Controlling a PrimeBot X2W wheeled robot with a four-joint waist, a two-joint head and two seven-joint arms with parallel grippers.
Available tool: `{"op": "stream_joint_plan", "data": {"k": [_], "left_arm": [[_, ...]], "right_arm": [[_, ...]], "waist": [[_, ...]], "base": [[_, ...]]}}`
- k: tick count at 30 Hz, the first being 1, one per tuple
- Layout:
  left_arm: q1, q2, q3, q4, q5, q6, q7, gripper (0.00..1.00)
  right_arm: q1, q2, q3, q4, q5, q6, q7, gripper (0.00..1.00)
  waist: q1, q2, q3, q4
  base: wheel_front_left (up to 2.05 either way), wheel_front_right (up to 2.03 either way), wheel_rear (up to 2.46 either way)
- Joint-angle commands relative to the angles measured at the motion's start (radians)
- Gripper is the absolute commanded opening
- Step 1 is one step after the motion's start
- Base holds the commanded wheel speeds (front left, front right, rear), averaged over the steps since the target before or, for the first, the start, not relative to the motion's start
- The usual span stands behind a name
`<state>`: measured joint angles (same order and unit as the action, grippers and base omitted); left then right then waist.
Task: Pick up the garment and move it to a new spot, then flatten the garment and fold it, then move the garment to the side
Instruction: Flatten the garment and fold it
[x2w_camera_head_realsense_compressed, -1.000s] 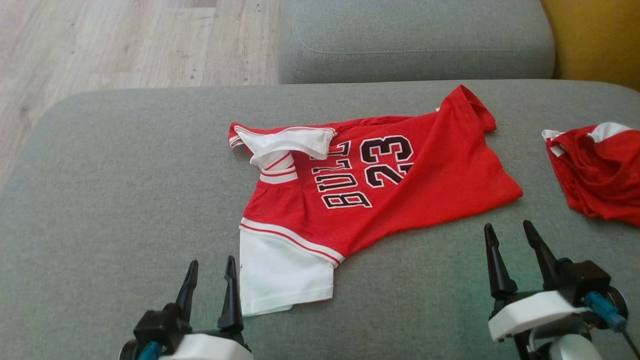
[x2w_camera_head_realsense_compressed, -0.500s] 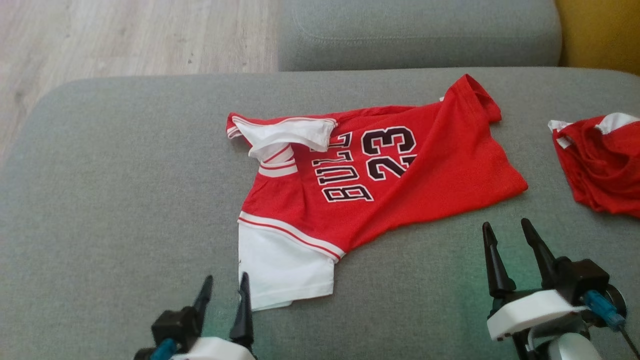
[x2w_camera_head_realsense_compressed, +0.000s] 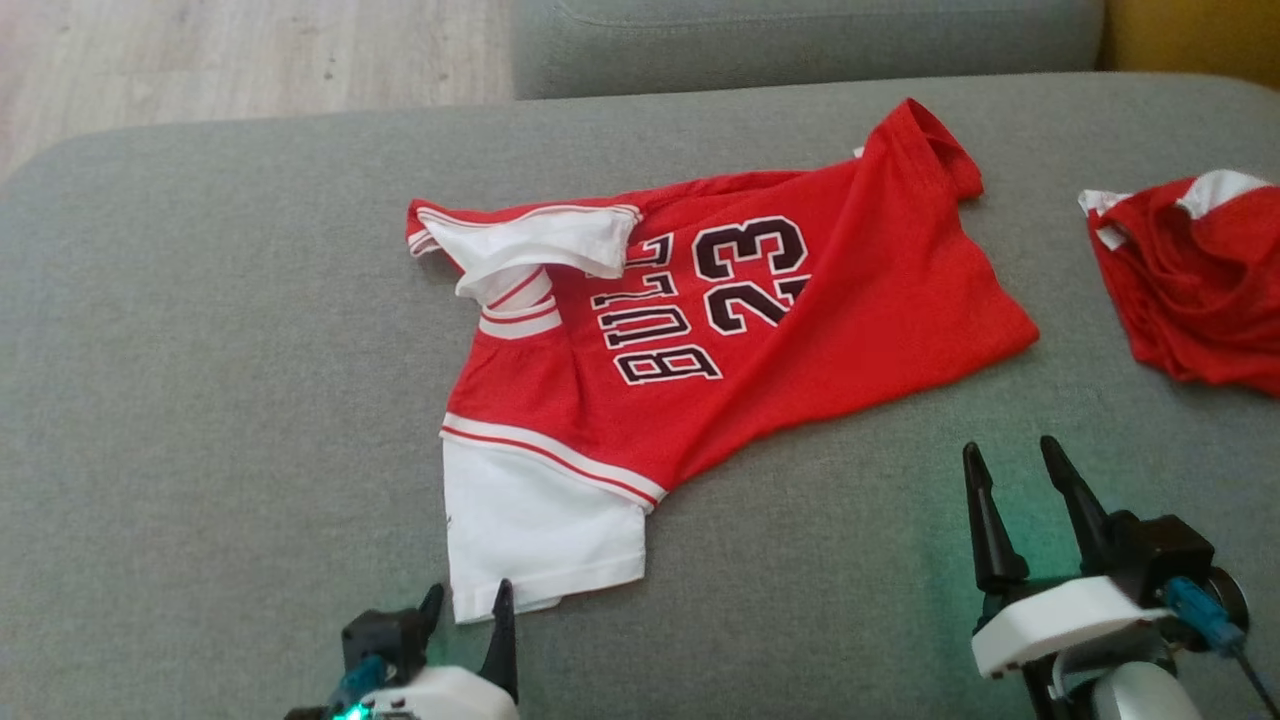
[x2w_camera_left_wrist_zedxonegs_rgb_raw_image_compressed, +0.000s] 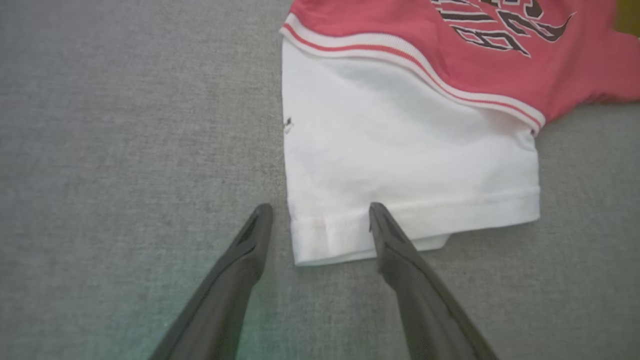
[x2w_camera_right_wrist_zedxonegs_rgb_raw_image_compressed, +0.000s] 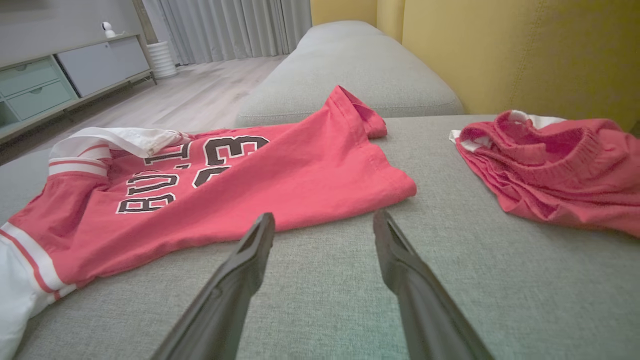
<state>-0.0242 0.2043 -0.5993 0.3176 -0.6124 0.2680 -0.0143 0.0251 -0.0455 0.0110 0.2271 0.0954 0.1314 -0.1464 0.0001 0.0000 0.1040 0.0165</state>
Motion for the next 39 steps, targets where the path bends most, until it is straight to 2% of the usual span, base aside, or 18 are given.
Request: {"op": "stream_joint_plan", "data": {"k": [1, 6, 7, 8, 9, 10, 11, 12, 16, 22, 30, 36, 37, 38, 39], "left_arm": [[-0.048, -0.005, 0.019, -0.013, -0.005, 0.004, 0.005, 1.00], [-0.063, -0.016, -0.004, 0.021, -0.002, -0.003, 0.029, 1.00], [-0.066, -0.019, -0.009, 0.026, -0.001, -0.005, 0.031, 0.89], [-0.069, -0.022, -0.012, 0.030, 0.001, -0.006, 0.031, 0.50], [-0.072, -0.024, -0.016, 0.032, 0.002, -0.007, 0.029, 0.37], [-0.075, -0.026, -0.020, 0.033, 0.005, -0.009, 0.026, 0.14], [-0.077, -0.028, -0.022, 0.033, 0.008, -0.010, 0.020, 0.05], [-0.080, -0.028, -0.022, 0.032, 0.010, -0.010, 0.014, 0.00], [-0.097, -0.025, -0.005, 0.005, 0.021, 0.001, -0.033, 0.00], [-0.117, -0.003, 0.041, -0.072, 0.032, 0.032, -0.096, 0.00], [-0.131, 0.016, 0.056, -0.160, 0.044, 0.053, -0.110, 0.00], [-0.134, 0.025, 0.060, -0.190, 0.048, 0.063, -0.109, 0.00], [-0.134, 0.026, 0.061, -0.192, 0.047, 0.065, -0.109, 0.00], [-0.134, 0.027, 0.062, -0.194, 0.047, 0.066, -0.109, 0.00], [-0.134, 0.027, 0.063, -0.195, 0.046, 0.067, -0.110, 0.00]], "right_arm": [[-0.048, -0.005, 0.024, -0.023, -0.006, -0.001, -0.015, 1.00], [-0.055, -0.005, 0.020, -0.016, -0.010, -0.001, -0.021, 1.00], [-0.056, -0.005, 0.018, -0.014, -0.011, -0.001, -0.022, 1.00], [-0.059, -0.005, 0.014, -0.013, -0.013, -0.001, -0.022, 1.00], [-0.062, -0.005, 0.009, -0.012, -0.018, -0.001, -0.021, 1.00], [-0.066, -0.005, 0.003, -0.011, -0.021, -0.001, -0.020, 1.00], [-0.071, -0.005, -0.005, -0.009, -0.024, -0.001, -0.017, 1.00], [-0.077, -0.005, -0.017, -0.006, -0.026, -0.001, -0.013, 1.00], [-0.128, -0.005, -0.099, 0.019, -0.068, -0.001, 0.023, 1.00], [-0.248, -0.005, -0.240, 0.103, -0.156, -0.001, 0.133, 1.00], [-0.389, -0.040, -0.302, 0.263, -0.190, -0.001, 0.238, 1.00], [-0.468, -0.065, -0.284, 0.400, -0.191, -0.001, 0.306, 1.00], [-0.477, -0.068, -0.275, 0.418, -0.185, -0.001, 0.315, 0.86], [-0.484, -0.071, -0.265, 0.434, -0.176, -0.001, 0.324, 0.68], [-0.490, -0.073, -0.257, 0.449, -0.165, -0.001, 0.331, 0.44]], "waist": [[-0.0001, 0.0000, 0.010, -0.011], [-0.0001, 0.0000, 0.020, -0.022], [-0.0001, 0.0000, 0.021, -0.023], [-0.0001, 0.0000, 0.022, -0.022], [-0.0001, 0.0000, 0.024, -0.021], [-0.0001, 0.0000, 0.025, -0.018], [-0.0001, 0.0000, 0.026, -0.014], [-0.0001, 0.0000, 0.027, -0.009], [-0.0001, 0.0000, 0.038, 0.015], [-0.0001, 0.0000, 0.062, 0.057], [-0.0001, 0.0000, 0.104, 0.096], [-0.0001, 0.0000, 0.136, 0.109], [-0.0001, 0.0000, 0.138, 0.109], [-0.0001, 0.0000, 0.139, 0.109], [-0.0001, 0.0000, 0.140, 0.109]], "base": [[0.00, 0.00, 0.00], [0.00, 0.00, 0.00], [0.00, 0.00, 0.00], [0.00, 0.00, 0.00], [0.00, 0.00, 0.00], [0.00, 0.00, 0.00], [0.00, 0.00, 0.00], [0.00, 0.00, 0.00], [0.00, 0.00, 0.00], [0.00, 0.00, 0.00], [0.00, 0.00, 0.00], [0.00, 0.00, 0.00], [0.00, 0.00, 0.00], [0.00, 0.00, 0.00], [0.00, 0.00, 0.00]]}}
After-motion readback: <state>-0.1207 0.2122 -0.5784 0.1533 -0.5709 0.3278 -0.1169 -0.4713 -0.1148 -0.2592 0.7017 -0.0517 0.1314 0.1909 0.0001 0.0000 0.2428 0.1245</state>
